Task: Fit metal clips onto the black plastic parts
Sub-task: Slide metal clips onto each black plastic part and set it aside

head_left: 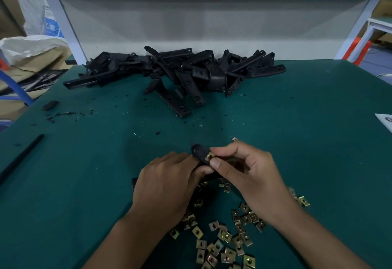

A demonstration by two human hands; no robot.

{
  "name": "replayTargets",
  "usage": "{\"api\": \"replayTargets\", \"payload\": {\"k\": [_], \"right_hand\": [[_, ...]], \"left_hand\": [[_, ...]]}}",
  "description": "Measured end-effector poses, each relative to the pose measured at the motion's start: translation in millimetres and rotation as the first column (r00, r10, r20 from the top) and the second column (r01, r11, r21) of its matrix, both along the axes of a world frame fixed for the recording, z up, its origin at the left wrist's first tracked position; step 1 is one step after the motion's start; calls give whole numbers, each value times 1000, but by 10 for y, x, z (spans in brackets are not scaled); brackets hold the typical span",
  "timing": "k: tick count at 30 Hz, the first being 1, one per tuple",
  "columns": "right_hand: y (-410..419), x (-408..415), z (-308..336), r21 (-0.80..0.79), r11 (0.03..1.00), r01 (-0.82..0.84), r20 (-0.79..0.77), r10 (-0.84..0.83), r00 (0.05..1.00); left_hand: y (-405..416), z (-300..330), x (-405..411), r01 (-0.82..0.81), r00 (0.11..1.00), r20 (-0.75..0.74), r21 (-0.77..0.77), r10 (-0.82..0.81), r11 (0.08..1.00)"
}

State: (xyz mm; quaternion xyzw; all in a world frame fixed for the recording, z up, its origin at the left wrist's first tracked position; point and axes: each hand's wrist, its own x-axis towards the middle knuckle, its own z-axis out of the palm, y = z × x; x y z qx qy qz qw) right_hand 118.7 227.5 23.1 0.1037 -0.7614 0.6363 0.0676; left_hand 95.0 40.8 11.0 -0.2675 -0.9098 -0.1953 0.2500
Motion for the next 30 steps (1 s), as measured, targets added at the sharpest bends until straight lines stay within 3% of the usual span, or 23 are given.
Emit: {"api": "replayTargets", "payload": {"k": [4, 10, 13, 17, 20, 23, 30], "right_hand": [[-16, -1, -10, -30, 999, -33, -22, 32, 999], [16, 1, -13, 148, 985, -94, -37, 100, 994], [69, -28, 26, 252, 966, -55, -119, 88, 989], [182, -81, 10, 447, 891, 80, -76, -51, 996], [170, -52, -48, 683, 728, -62, -27, 109, 994], [120, -37, -95, 789, 605, -106, -56, 243, 968], [102, -41, -122, 807, 590, -34, -128, 231, 965]], "left_hand": [[20, 6, 10, -25, 1000, 14, 57, 24, 998], [2, -68, -17, -17, 984, 176, 304, -39, 952], [-46, -22, -58, -25, 991, 130, 455, -38, 890], [-126, 3, -103, -112, 993, 25, 466, 114, 878], [-135, 14, -95, -149, 989, 81, 487, 125, 861], [-107, 30, -65, -165, 983, 155, 490, 100, 856], [-88, 46, -17, -174, 977, 184, 379, 110, 909]]}}
